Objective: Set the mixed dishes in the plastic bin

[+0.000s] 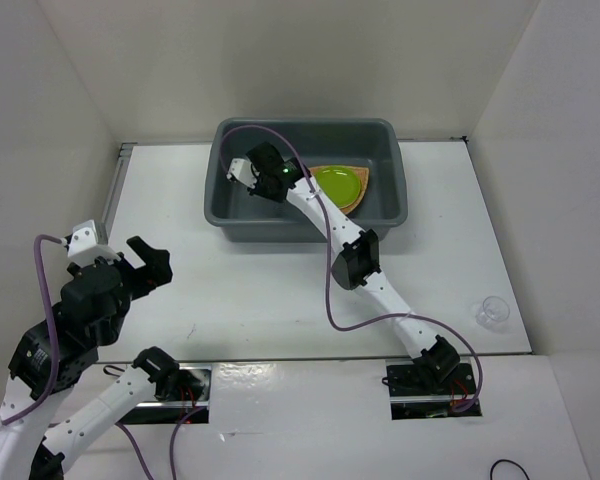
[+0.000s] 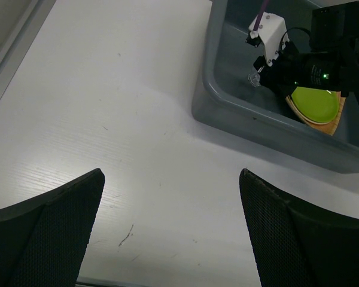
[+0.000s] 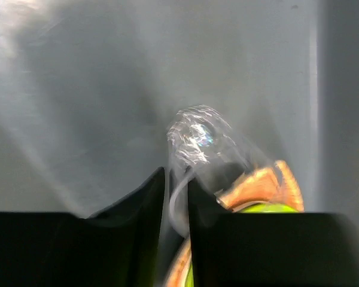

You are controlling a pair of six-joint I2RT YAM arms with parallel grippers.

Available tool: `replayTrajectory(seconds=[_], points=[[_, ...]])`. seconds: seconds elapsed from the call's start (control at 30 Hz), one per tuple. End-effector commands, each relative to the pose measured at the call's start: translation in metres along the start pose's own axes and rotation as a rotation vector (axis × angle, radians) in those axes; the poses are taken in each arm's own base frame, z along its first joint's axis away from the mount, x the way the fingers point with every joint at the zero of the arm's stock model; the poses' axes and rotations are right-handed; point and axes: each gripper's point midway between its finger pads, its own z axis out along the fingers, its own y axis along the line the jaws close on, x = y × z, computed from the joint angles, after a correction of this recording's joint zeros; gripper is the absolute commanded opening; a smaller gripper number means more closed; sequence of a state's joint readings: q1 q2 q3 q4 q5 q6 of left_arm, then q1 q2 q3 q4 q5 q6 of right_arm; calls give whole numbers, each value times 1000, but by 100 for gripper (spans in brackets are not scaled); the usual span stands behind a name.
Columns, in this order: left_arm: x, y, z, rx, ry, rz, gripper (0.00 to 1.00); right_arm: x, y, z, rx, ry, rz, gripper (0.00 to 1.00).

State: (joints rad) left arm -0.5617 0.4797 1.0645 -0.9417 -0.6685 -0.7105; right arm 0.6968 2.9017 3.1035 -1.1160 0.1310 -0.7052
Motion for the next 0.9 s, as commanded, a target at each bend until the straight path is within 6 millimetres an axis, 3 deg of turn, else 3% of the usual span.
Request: replayTrajectory(seconds=[0.0,0.03,0.07,0.1,0.17,0.2,0.27,0.3,0.37,0.4,0.43,0.47,0.5,0.53,0.57,0.6,0.63,0.67,0.7,0.73,0.77,0.8,0.83,0.87], points=[[-7,-2,-1,13,-30,-13,100,-20,-35,-13,162,-48,-3,29],[-7,-2,-1,13,-30,-13,100,-25,-39,-18,174,-64,0,52],[-8,-1,-3,18,-36,-18,100,-27,-44,-25,190,-68,17,66],[-8,-1,-3,18,-36,-18,100,-34,-52,-40,208,-92,32,74],[-9,-1,-4,22,-42,-24,100,-45,-61,-62,244,-115,36,82],[-9,-1,-4,22,-42,-24,100,-55,-75,-90,282,-152,73,85],[-11,1,-8,32,-55,-36,100,-66,-90,-124,322,-198,112,86],[-11,1,-8,32,-55,-36,100,-68,-107,-161,362,-233,168,90],[-14,3,-12,42,-69,-49,100,-64,-122,-199,401,-256,235,91],[-13,2,-12,50,-65,-46,100,-50,-125,-214,393,-229,264,91],[-14,3,-14,55,-72,-53,100,-43,-133,-248,413,-245,327,91],[-14,1,-14,64,-68,-50,100,-25,-140,-263,431,-215,370,91],[-15,2,-16,69,-74,-55,100,-5,-134,-273,415,-146,390,91],[-14,0,-16,78,-70,-52,100,9,-147,-303,499,-131,459,91],[-13,-1,-17,86,-67,-50,100,20,-148,-316,530,-85,462,91],[-15,-2,-17,90,-72,-55,100,36,-136,-307,498,10,437,91],[-10,-4,-15,103,-58,-37,100,40,-132,-346,495,-35,453,91],[-9,-5,-14,98,-51,-30,100,59,-108,-328,413,63,417,91],[-8,-7,-14,106,-47,-28,100,69,-98,-336,387,80,397,91],[-8,-7,-14,106,-47,-28,100,74,-89,-373,388,29,401,90],[-7,-8,-12,101,-41,-21,100,84,-79,-381,371,37,396,90],[-7,-8,-12,101,-41,-21,100,104,-58,-371,314,106,362,90],[-7,-8,-12,101,-41,-21,100,119,-53,-402,335,65,386,90],[-9,-7,-14,107,-48,-29,100,151,-38,-391,304,157,392,93]])
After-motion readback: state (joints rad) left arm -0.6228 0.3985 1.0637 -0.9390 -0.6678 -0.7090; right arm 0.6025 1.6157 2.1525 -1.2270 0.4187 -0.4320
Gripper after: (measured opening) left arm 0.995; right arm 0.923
